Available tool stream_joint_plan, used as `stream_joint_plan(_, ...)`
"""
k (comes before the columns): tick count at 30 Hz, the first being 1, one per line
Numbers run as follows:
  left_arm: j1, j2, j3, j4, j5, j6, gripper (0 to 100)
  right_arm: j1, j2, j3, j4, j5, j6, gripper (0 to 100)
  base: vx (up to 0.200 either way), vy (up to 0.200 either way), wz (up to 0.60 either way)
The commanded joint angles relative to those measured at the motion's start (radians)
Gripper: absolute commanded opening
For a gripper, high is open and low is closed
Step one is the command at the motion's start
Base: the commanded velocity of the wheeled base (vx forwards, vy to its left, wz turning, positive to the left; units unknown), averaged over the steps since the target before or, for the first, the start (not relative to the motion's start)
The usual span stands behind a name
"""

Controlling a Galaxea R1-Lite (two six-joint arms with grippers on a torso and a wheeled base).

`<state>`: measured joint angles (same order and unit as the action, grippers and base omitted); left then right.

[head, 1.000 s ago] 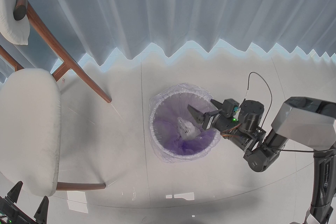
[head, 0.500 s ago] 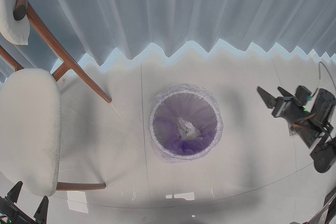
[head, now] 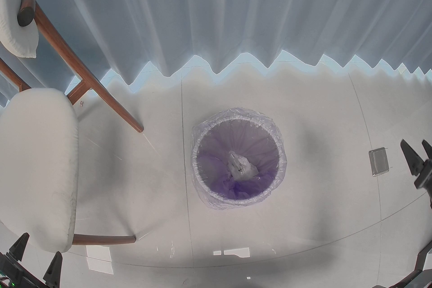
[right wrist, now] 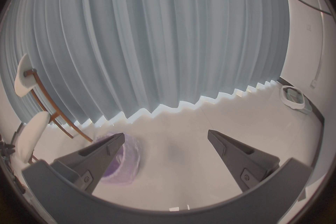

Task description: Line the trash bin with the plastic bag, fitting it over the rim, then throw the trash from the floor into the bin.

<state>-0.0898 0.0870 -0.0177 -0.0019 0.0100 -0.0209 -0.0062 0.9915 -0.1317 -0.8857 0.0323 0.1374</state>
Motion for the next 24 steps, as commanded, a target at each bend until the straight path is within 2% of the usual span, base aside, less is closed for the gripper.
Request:
stream_joint_plan(1,-0.001,0.002,0.018,-0.001,0.001,-0.001,100,-0.132,-0.889,0.13,0.84,-0.031,-0.093,100,0.0,0.0,0.0)
stream_joint_plan(7,-0.001,0.002,0.018,-0.001,0.001,-0.001,100,-0.156,-0.873,0.116,0.877,0.015,-0.082,100,0.0,0.0,0.0)
stream_joint_plan(8,-0.001,0.002,0.018,-0.001,0.001,-0.002,100,-0.155,-0.872,0.116,0.875,0.046,-0.087,100,0.0,0.0,0.0)
stream_joint_plan(11,-0.001,0.002,0.018,-0.001,0.001,-0.002,100,-0.153,-0.876,0.115,0.877,0.219,-0.088,100,0.0,0.0,0.0)
stream_joint_plan(14,-0.001,0.002,0.018,-0.001,0.001,-0.002,100,-0.152,-0.883,0.115,0.877,0.241,-0.101,100,0.0,0.0,0.0)
stream_joint_plan(16,-0.001,0.002,0.018,-0.001,0.001,-0.004,100,-0.163,-0.884,0.116,0.873,0.204,-0.13,100,0.0,0.0,0.0)
stream_joint_plan(18,-0.001,0.002,0.018,-0.001,0.001,-0.004,100,-0.209,-0.884,0.121,0.864,0.086,-0.119,100,0.0,0.0,0.0)
stream_joint_plan(19,-0.001,0.002,0.018,-0.001,0.001,-0.004,100,-0.232,-0.886,0.124,0.855,0.006,-0.099,100,0.0,0.0,0.0)
stream_joint_plan(20,-0.001,0.002,0.018,-0.001,0.001,-0.004,100,-0.232,-0.886,0.124,0.855,0.006,-0.099,100,0.0,0.0,0.0)
stream_joint_plan(21,-0.001,0.002,0.018,-0.001,0.001,-0.004,100,-0.278,-0.892,0.126,0.847,-0.081,-0.052,100,0.0,0.0,0.0)
stream_joint_plan(22,-0.001,0.002,0.018,-0.001,0.001,-0.004,100,-0.294,-0.892,0.126,0.847,-0.088,-0.047,100,0.0,0.0,0.0)
stream_joint_plan(24,-0.001,0.002,0.018,-0.001,0.001,-0.004,100,-0.406,-0.918,0.124,0.854,-0.072,-0.075,100,0.0,0.0,0.0)
